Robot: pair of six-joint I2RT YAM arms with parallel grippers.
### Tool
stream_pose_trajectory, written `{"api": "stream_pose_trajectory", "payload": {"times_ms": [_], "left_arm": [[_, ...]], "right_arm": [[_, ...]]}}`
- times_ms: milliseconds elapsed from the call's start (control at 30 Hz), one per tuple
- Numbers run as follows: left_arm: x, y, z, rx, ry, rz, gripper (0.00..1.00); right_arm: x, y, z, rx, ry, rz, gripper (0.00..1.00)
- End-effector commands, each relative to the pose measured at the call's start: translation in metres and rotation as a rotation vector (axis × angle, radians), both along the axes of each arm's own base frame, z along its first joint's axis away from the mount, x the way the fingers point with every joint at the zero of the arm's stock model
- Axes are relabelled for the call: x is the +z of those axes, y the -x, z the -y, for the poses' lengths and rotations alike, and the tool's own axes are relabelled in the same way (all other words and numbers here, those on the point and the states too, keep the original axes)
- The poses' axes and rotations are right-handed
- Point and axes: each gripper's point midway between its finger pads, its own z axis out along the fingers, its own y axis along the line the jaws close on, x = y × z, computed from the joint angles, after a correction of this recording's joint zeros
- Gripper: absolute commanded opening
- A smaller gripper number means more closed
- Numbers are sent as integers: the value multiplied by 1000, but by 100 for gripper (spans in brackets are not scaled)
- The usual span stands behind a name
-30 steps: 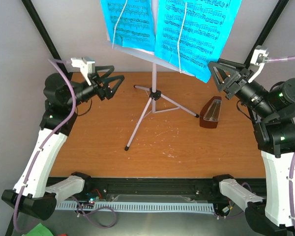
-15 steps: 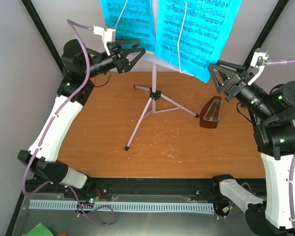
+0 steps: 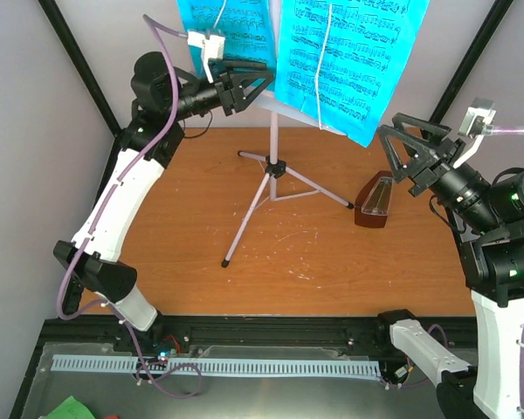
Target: Pack up the instrument practice props
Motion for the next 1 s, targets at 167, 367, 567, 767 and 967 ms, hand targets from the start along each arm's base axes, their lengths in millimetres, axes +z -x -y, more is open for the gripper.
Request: {"api": "stream_pose_trajectory", "payload": {"times_ms": [167, 367, 567, 767, 967], "left_arm": [[16, 18, 21, -98, 10, 31, 51], [18, 19, 29, -125, 10, 35, 48], [20, 22, 33, -146, 10, 46, 41], [20, 25, 35, -166, 14, 57, 31], [22, 28, 37, -184, 20, 74, 29]], "right_arm": [[-9, 8, -9, 70, 36, -2, 62], [-7, 12, -17, 138, 41, 1, 62], [-1, 10, -27, 226, 39, -6, 61], [7, 0, -36, 270, 55, -17, 60], [18, -8, -47, 274, 79, -4, 60]]}}
